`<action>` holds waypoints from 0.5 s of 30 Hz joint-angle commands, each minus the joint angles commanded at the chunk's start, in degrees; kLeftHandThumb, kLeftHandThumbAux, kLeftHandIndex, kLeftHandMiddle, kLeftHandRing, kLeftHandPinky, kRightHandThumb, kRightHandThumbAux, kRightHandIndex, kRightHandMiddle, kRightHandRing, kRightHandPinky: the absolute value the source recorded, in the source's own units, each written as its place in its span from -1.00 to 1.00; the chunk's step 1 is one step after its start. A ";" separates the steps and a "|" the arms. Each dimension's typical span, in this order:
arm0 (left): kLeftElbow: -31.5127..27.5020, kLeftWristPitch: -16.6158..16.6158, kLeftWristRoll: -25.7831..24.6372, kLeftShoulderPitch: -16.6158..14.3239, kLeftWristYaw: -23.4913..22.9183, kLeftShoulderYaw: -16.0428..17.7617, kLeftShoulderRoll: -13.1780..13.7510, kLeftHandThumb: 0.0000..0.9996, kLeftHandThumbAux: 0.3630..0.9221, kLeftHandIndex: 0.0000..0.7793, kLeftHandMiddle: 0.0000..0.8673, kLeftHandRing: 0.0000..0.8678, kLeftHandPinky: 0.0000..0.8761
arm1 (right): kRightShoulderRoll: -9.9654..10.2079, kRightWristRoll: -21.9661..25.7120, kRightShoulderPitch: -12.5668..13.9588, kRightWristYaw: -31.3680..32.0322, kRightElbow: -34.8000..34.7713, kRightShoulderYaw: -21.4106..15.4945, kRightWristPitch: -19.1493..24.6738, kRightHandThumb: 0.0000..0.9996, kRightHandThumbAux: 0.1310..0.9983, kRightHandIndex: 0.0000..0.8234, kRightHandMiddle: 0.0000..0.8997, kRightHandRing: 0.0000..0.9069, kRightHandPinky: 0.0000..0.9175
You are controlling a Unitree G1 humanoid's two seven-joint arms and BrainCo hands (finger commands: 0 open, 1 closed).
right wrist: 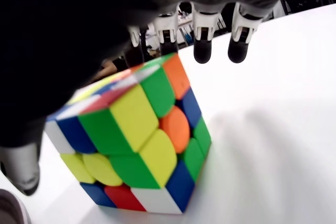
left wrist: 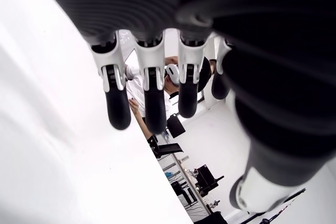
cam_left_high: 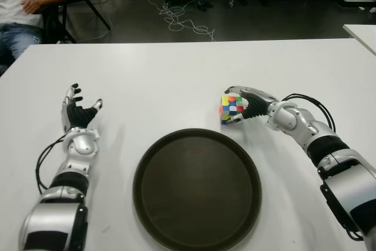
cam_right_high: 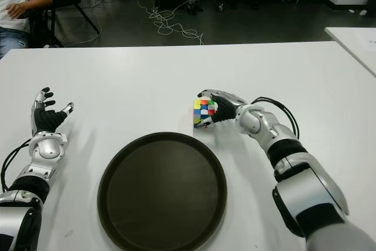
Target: Pick up the Rubik's Cube and put it in the plate
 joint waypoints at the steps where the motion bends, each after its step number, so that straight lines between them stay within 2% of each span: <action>1: 0.01 -0.08 0.01 -0.01 0.03 -0.01 0.00 -0.64 0.44 -0.69 -0.58 -0.54 -0.43 | 0.01 0.02 -0.01 -0.01 0.04 -0.03 -0.05 -1.00 -0.04 -0.99 -0.96 -0.99 -0.99; 8: 0.09 -0.34 0.58 -0.06 0.60 -0.50 0.10 -0.61 0.48 -0.67 -0.55 -0.48 -0.34 | -0.35 -1.59 -1.02 1.03 -0.03 1.41 0.89 -1.00 -0.01 -0.96 -0.94 -0.97 -1.00; 11: 0.00 -0.14 0.53 -0.10 0.58 -0.58 -0.02 -0.63 0.48 -0.68 -0.57 -0.52 -0.43 | -0.41 -2.29 -1.32 0.87 0.05 1.85 1.13 -1.00 0.00 -0.97 -0.95 -0.97 -1.00; 15: -0.08 0.55 0.55 -0.17 0.57 -0.73 -0.01 -0.68 0.46 -0.70 -0.57 -0.54 -0.46 | -0.04 -3.03 -2.02 0.97 0.77 2.29 2.21 -1.00 0.00 -0.99 -0.97 -0.99 -1.00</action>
